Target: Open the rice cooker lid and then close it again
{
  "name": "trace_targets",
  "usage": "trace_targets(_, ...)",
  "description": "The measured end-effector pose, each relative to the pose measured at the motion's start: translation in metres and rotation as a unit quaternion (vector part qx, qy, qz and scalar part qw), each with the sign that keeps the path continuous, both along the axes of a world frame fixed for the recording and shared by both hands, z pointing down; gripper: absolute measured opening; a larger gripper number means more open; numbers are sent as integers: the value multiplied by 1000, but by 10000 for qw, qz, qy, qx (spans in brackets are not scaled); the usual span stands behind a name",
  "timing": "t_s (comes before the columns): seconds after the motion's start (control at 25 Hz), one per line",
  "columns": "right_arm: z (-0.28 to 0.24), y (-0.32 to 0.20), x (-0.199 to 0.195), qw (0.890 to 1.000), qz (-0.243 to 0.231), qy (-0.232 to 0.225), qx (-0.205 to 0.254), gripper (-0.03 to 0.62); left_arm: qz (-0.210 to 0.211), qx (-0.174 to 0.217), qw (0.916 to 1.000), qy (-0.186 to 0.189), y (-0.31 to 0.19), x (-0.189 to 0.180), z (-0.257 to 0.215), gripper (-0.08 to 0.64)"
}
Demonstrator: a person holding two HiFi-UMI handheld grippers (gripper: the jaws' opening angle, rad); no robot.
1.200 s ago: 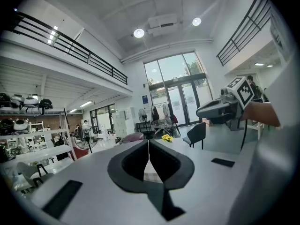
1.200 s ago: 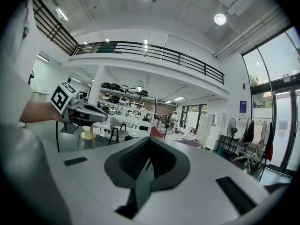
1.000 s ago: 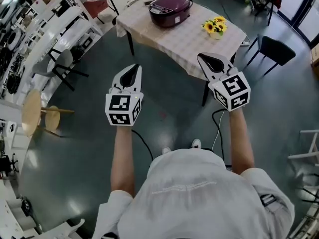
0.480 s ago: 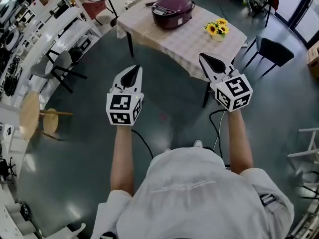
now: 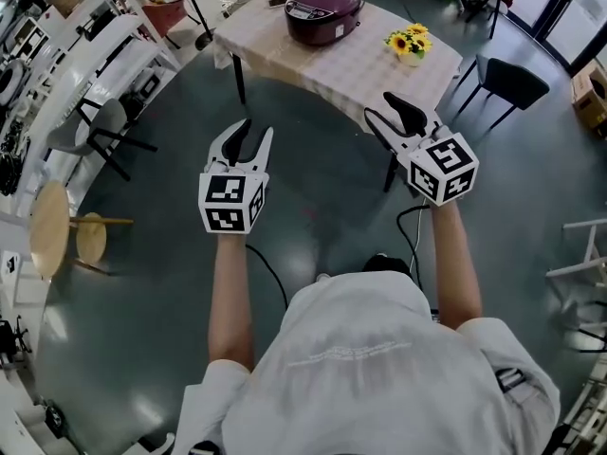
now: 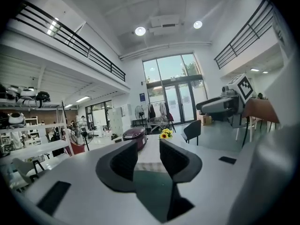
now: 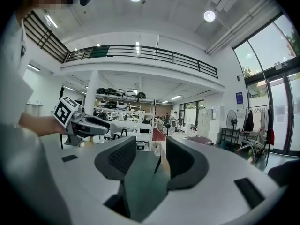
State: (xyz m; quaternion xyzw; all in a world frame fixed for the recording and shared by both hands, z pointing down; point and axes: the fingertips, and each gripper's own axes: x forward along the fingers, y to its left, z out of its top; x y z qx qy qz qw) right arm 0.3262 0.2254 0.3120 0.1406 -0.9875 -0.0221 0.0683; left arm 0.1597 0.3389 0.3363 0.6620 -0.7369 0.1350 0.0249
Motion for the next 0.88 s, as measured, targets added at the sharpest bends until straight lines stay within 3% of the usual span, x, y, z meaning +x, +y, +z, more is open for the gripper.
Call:
trace_targets(0.44,12,5,-1,9996,209,180,-89,216,46,-170,9995,265,12,-7,21,164)
trace_targets(0.88,39,-78,-42,9985,352,253,-323,236,-87,-336,9991,230,-55,-60,33,164)
